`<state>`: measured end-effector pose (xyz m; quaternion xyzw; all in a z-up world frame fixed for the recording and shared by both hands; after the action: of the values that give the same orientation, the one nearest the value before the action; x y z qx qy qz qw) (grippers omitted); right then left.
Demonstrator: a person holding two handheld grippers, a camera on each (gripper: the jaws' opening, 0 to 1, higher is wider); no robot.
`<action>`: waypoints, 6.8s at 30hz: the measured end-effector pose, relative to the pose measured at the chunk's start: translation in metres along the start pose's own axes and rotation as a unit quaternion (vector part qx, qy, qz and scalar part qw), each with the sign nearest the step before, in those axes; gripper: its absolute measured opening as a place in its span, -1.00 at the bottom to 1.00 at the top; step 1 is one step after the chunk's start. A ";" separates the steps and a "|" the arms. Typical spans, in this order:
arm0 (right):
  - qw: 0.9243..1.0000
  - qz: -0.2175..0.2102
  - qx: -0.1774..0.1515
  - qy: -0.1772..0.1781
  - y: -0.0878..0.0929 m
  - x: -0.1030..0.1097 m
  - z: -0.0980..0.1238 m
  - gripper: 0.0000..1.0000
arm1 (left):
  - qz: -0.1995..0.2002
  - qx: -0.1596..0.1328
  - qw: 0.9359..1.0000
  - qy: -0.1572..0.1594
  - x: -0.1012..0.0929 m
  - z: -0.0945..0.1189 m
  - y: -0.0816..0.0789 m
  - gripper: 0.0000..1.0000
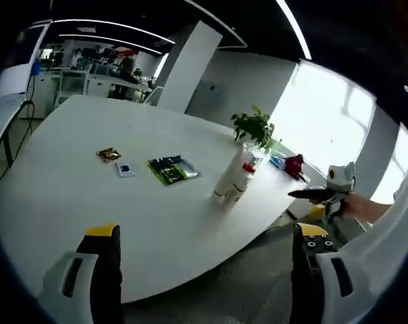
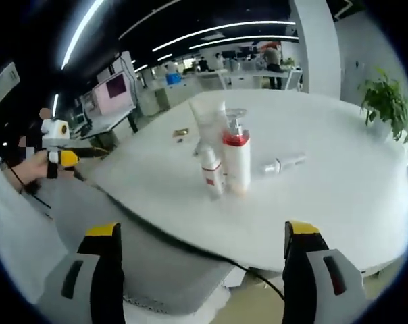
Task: Arrange the skincare products in the storage area until every visible bottle or jar stands upright without overlapping.
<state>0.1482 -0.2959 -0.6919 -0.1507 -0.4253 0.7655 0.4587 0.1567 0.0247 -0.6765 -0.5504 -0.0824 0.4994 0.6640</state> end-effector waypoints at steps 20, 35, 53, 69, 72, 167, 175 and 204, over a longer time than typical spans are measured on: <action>0.990 0.127 0.053 0.019 -0.028 -0.087 -0.023 0.97 | 0.017 -0.020 0.999 -0.031 0.007 0.003 -0.007 0.98; 0.955 0.275 0.112 -0.022 -0.041 -0.161 -0.082 0.99 | 0.028 -0.010 0.997 -0.068 0.010 -0.001 0.003 0.95; 0.901 0.386 0.175 -0.095 -0.066 -0.211 -0.149 0.72 | 0.065 -0.002 0.992 -0.111 0.019 -0.001 0.014 0.87; 0.839 0.478 0.216 -0.146 -0.079 -0.211 -0.185 0.24 | 0.063 -0.011 0.990 -0.129 0.027 0.003 0.015 0.68; 0.820 0.503 0.216 -0.167 -0.077 -0.197 -0.191 0.11 | 0.060 -0.006 0.990 -0.130 0.028 0.002 0.017 0.67; 0.952 0.153 -0.208 -0.166 -0.144 0.158 -0.027 -0.63 | -0.025 -0.122 0.992 0.032 -0.113 -0.004 -0.079 0.34; 0.937 0.246 -0.219 -0.116 -0.152 0.175 -0.027 -0.62 | 0.010 -0.159 0.987 0.036 -0.104 0.004 -0.088 -0.05; 0.925 0.177 -0.229 -0.248 -0.174 0.200 -0.004 -0.51 | -0.066 -0.221 0.956 0.183 -0.137 0.032 -0.123 -0.66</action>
<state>0.1441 -0.0896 -0.5250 -0.1297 -0.6554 0.7291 0.1485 0.1394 -0.0447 -0.5043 -0.7589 -0.1040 0.3140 0.5609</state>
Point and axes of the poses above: the point that each gripper's makers call its tool centre point, and the gripper's own axes: z roughly backward along the fingers, x roughly to its left, y roughly out of its underside, the point moved 3 cm from there along z, roughly backward along the fingers, and after that the axes turned 2 degrees about y, right-handed, at the moved point
